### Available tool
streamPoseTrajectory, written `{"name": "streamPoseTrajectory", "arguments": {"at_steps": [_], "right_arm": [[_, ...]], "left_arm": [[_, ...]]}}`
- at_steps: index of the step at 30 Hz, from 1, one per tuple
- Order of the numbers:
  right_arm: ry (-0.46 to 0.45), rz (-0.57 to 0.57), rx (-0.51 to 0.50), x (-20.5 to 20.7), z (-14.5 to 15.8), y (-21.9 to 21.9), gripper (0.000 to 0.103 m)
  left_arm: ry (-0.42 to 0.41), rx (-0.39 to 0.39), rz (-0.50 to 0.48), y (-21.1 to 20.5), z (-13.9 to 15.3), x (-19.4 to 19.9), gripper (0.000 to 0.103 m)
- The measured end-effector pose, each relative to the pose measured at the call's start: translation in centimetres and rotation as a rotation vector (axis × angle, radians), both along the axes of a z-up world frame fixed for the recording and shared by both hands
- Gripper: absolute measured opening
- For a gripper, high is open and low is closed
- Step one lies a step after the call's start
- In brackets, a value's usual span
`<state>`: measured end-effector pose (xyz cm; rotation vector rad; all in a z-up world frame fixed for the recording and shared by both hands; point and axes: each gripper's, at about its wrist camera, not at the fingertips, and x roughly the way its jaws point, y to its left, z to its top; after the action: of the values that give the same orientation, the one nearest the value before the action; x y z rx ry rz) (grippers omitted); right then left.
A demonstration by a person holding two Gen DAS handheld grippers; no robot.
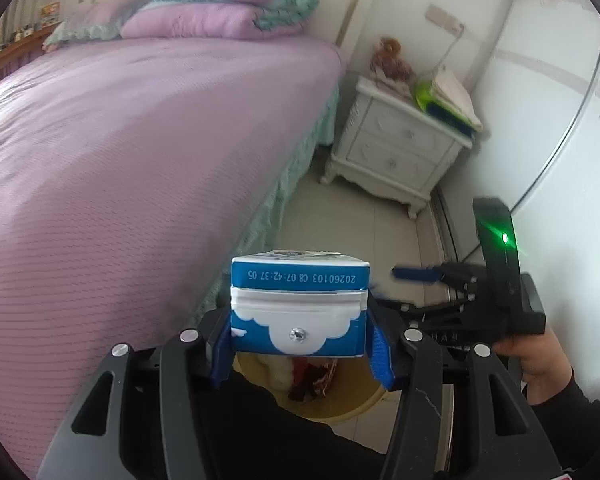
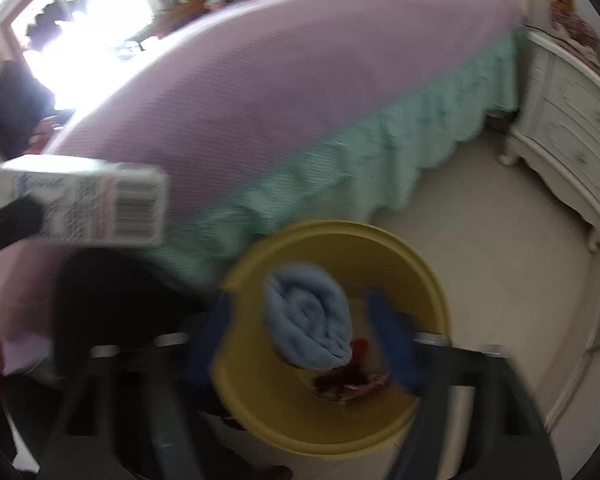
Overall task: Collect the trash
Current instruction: 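Carry carton and sock to the yellow wastebasket and open both tools over it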
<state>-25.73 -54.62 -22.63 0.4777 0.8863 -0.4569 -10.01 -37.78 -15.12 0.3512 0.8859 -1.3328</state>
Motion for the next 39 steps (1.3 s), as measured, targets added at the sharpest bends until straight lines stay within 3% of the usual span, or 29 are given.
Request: {"name": "streamPoseTrajectory", "arguments": {"at_steps": [5,12,22,25,26,30,39], "right_arm": [[-0.065,-0.035,0.041,-1.5,0.5,-1.3,0.077],[-0.053,-0.010,0.033,-2.0,0.9,-1.4,0.075],[-0.031,-0.058,0.043,-4.4,0.2,-2.5,0.075],[-0.040,-0.072,0.046,-4.8,0.3,-2.9,0.075],[-0.042,-0.074,0.047,-4.8,0.3,-3.0,0.075],[-0.053,-0.071,0.053,-4.7,0.5,-3.1,0.075],[-0.078,-0.004,0.050,-2.9,1.5,-1.5,0.075]], "left_arm": [[0.021,0.050,-0.035,-1.4,-2.0,-0.7,0.054],[0.024,0.096,-0.086,-3.4,-3.8,-2.2,0.054],[0.040,0.169,-0.127,-5.6,-6.6,-3.5,0.054],[0.048,0.162,-0.126,-6.3,-7.0,-3.8,0.080],[0.044,0.154,-0.123,-6.3,-7.0,-3.8,0.083],[0.031,0.150,-0.124,-6.4,-6.9,-4.2,0.085],[-0.081,0.119,-0.045,-4.1,-4.1,-3.7,0.088]]}}
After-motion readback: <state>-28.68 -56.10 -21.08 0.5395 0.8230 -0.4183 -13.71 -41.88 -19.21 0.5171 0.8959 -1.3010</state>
